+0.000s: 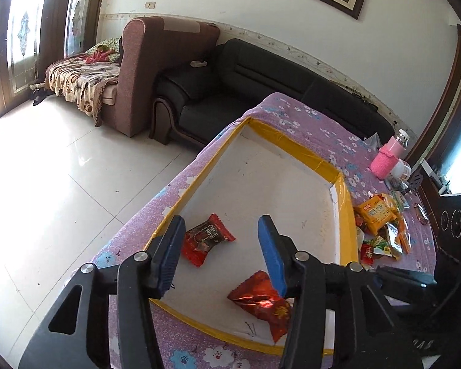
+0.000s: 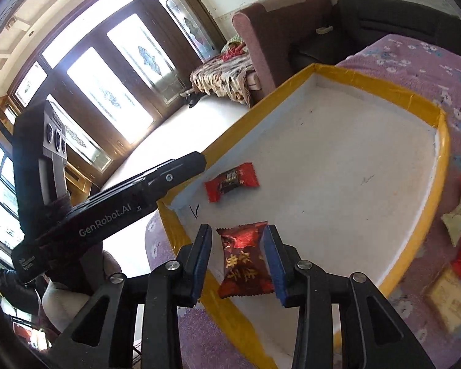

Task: Organize snacks
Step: 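Grasp the red-black candy with the left tool while the right tool carries its red candy to the tray, then open both tools to drop the candies into the tray, then grasp the cream biscuit bar with the left tool while the right tool grasps a green sweet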

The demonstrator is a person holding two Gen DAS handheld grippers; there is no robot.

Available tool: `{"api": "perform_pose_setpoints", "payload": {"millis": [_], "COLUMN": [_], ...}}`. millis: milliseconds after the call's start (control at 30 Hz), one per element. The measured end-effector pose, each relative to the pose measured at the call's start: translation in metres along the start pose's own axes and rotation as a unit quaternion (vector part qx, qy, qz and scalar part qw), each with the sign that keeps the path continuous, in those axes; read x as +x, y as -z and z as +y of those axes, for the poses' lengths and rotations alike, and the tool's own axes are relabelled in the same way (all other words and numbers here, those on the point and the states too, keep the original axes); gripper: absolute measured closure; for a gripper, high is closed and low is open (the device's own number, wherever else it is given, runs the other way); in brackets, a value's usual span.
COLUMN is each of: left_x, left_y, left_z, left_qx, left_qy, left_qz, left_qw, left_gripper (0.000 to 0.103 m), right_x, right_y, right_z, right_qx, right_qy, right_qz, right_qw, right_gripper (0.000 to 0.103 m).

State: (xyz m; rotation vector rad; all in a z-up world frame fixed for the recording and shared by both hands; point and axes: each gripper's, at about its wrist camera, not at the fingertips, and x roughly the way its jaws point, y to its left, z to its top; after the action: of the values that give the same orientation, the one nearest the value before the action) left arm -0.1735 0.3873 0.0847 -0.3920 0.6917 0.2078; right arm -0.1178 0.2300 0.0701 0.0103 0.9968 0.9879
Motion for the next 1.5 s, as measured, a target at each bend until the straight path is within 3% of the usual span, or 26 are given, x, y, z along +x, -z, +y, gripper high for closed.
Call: {"api": "perform_pose_setpoints", "payload": {"millis": [167, 367, 500, 700, 800, 900, 933, 1000, 1167, 1333, 1500], "left_x": [-0.019, -0.033, -0.038, -0.043, -0.045, -0.046, -0.046, -0.045, -0.035, -0.012, 0.036], "left_y": [0.003, 0.013, 0.023, 0.035, 0.038, 0.040, 0.041, 0.043, 0.058, 0.084, 0.103], "left_z": [-0.018, -0.045, -0.066, -0.087, -0.097, -0.109, -0.114, -0.123, -0.156, -0.198, -0.228], "left_qx": [0.008, 0.014, 0.033, 0.052, 0.060, 0.077, 0.082, 0.092, 0.122, 0.154, 0.133], "left_qy": [0.015, 0.049, 0.063, 0.076, 0.084, 0.093, 0.096, 0.105, 0.134, 0.158, 0.155], "left_qz": [-0.020, -0.033, -0.026, -0.014, -0.009, -0.007, -0.006, -0.003, 0.029, 0.086, 0.166], "left_qw": [0.9997, 0.9981, 0.9971, 0.9957, 0.9946, 0.9927, 0.9919, 0.9902, 0.9830, 0.9715, 0.9647], "left_gripper": [0.046, 0.046, 0.046, 0.046, 0.046, 0.046, 0.046, 0.046, 0.045, 0.045, 0.043], "right_x": [-0.069, -0.110, -0.112, -0.100, -0.088, -0.079, -0.079, -0.081, -0.100, -0.131, -0.153], "right_y": [0.016, 0.040, 0.047, 0.027, 0.021, 0.024, 0.026, 0.031, 0.046, 0.073, 0.091], "right_z": [-0.045, -0.126, -0.160, -0.184, -0.198, -0.203, -0.201, -0.201, -0.204, -0.211, -0.237], "right_qx": [0.010, 0.070, 0.103, 0.145, 0.179, 0.191, 0.183, 0.175, 0.169, 0.163, 0.195], "right_qy": [0.045, 0.121, 0.137, 0.151, 0.139, 0.140, 0.154, 0.163, 0.185, 0.224, 0.194], "right_qz": [-0.048, -0.045, -0.047, -0.076, -0.067, -0.057, -0.054, -0.050, -0.049, -0.064, -0.095], "right_qw": [0.998, 0.989, 0.984, 0.975, 0.972, 0.970, 0.969, 0.970, 0.967, 0.959, 0.957], "right_gripper": [0.054, 0.054, 0.054, 0.044, 0.045, 0.051, 0.065, 0.068, 0.071, 0.071, 0.071]}}
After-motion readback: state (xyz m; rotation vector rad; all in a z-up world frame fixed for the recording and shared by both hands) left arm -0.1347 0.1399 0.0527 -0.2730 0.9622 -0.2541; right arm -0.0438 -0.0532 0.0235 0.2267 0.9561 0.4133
